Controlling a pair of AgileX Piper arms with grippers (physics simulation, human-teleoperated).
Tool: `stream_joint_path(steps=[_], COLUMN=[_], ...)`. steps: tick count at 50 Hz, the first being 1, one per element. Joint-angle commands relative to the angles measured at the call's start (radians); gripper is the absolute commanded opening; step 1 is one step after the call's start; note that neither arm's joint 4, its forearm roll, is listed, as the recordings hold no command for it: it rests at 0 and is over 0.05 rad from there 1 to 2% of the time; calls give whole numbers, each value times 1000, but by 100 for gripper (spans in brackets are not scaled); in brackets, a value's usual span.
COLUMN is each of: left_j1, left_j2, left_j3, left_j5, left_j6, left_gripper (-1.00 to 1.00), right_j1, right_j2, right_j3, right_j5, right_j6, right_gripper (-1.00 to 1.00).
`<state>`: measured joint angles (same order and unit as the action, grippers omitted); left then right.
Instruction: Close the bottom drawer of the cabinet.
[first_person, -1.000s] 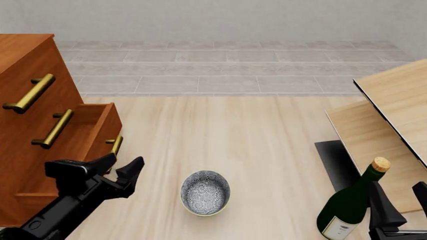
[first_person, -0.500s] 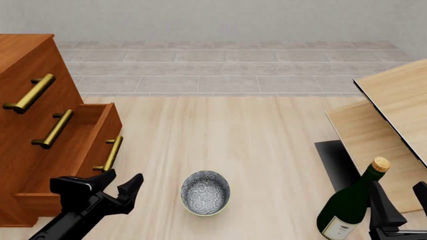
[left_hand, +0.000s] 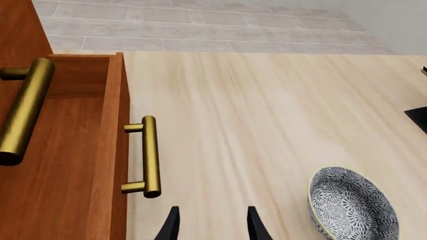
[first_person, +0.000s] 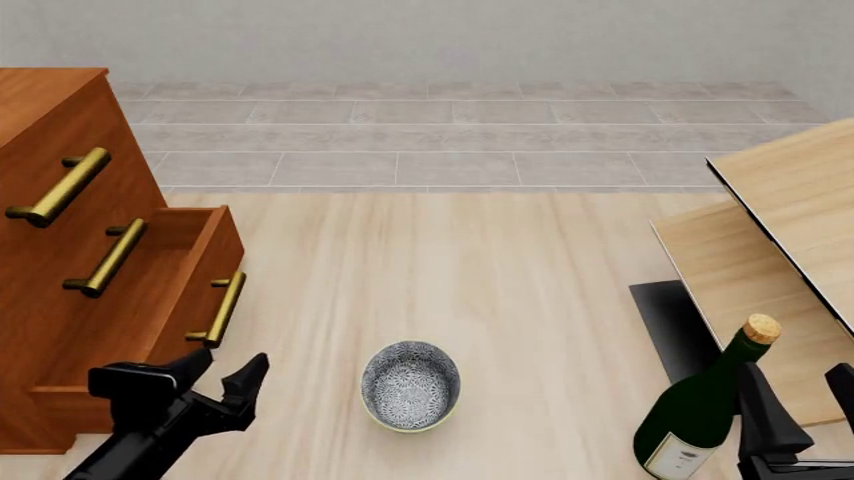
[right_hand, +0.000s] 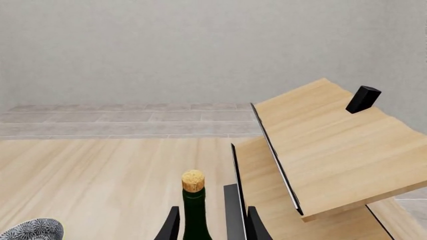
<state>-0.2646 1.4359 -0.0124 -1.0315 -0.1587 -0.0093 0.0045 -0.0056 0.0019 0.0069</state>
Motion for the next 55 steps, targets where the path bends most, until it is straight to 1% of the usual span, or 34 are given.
stream_joint_path(steps=[1,2,17,25,32,33,36,40,43,55], left_j1=[62,66,116,153,179,186,198,204,216,246], left_j2=[57,50,67,104,111,108,135,133,150,198], left_j3=[-9,-13,-33,-38,-45,-45,-47,-52,-56,-62], left_j5=[-33,-20,-16,-36,-34,-32,-58,-54,-70,-107], left_j6=[17,16,47,77,91,101,115,127,144,169], left_gripper=[100,100,100,100,100,100,100,100,100,100], right_j1=[-1,-1,-2,1,5,6,8,8,9,13], right_j2=[0,0,-1,-1,0,0,0,1,3,9], right_j3=[0,0,1,0,-1,0,1,0,1,1], right_j5=[-1,-1,-1,0,1,1,1,1,0,-4], right_j6=[0,0,1,1,-2,-4,-6,-6,-7,-8], right_gripper=[100,100,100,100,100,100,100,100,100,100])
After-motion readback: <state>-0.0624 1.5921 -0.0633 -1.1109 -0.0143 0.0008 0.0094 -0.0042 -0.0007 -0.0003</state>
